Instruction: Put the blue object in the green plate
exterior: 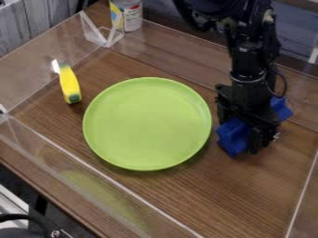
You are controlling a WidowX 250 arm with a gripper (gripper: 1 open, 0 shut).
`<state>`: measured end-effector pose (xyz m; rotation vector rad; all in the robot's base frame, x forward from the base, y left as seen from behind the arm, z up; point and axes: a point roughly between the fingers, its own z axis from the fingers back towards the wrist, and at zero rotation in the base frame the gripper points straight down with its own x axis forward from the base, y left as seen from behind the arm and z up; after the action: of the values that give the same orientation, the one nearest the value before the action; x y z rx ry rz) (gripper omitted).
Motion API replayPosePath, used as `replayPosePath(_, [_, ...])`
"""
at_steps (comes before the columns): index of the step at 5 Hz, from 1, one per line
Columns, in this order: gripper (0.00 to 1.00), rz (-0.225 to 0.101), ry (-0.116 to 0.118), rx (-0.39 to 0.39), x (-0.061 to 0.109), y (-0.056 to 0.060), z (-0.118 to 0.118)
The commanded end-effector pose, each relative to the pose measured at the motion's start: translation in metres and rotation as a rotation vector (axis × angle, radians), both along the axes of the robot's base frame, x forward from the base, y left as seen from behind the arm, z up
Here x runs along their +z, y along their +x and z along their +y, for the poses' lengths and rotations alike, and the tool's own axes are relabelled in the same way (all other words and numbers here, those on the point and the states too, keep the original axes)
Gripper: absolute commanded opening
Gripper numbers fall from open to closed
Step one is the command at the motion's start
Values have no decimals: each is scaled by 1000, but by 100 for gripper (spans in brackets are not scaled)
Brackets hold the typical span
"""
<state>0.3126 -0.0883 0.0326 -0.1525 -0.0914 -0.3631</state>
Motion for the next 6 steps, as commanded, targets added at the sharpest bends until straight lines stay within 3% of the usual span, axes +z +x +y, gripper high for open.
replayPosePath(1, [0,-59,-14,22,13,14,2])
replayPosePath(6, [0,-73,-24,72,8,22,8])
